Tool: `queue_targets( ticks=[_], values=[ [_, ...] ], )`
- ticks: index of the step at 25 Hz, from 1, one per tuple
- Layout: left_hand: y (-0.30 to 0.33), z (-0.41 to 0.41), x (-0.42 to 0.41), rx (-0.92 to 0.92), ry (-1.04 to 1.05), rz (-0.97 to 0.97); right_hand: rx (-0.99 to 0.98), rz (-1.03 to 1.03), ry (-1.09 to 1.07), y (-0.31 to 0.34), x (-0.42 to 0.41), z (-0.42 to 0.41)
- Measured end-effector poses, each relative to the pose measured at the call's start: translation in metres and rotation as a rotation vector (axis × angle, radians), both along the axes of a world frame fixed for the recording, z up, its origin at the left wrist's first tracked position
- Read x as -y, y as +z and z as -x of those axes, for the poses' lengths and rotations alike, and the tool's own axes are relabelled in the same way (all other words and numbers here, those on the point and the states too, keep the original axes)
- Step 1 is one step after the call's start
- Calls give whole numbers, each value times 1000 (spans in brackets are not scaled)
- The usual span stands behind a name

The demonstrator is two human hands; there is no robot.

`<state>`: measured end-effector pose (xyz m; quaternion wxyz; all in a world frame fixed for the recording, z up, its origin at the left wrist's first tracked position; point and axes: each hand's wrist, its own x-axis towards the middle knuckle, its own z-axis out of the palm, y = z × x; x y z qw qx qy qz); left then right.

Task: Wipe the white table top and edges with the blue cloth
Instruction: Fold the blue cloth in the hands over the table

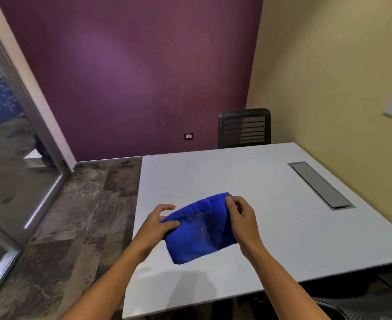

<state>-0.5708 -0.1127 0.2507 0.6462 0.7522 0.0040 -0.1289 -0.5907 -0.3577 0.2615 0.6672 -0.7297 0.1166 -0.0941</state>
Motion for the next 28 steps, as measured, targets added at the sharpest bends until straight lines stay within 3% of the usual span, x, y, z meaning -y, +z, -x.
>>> queue_targets(
  ticks=[8, 15, 17, 20, 21, 25, 28],
  values=[
    [-7, -17, -18, -108, 330, 197, -224, -101, 97, -12, -13, -39],
    [-13, -64, -35, -202, 317, 278, -337, -130, 118, -17, -32, -93],
    [-21, -81, -40, -189, 272, 196, -305, -138, 143, -15, -36, -106],
    [-27, -104, -41, -42, 256, -175, -209, -67, 119, -12, -55, -124],
    [-27, -109, -39, -39, 239, -160, -179, -24, 114, -10, -64, -127],
    [-19, -121, -15, -251, 106, 441, -9, 241, 211, -6, -104, -127],
    [-13, -124, 2, -247, 193, 557, 154, 571, 492, -5, -125, -116]
  ],
)
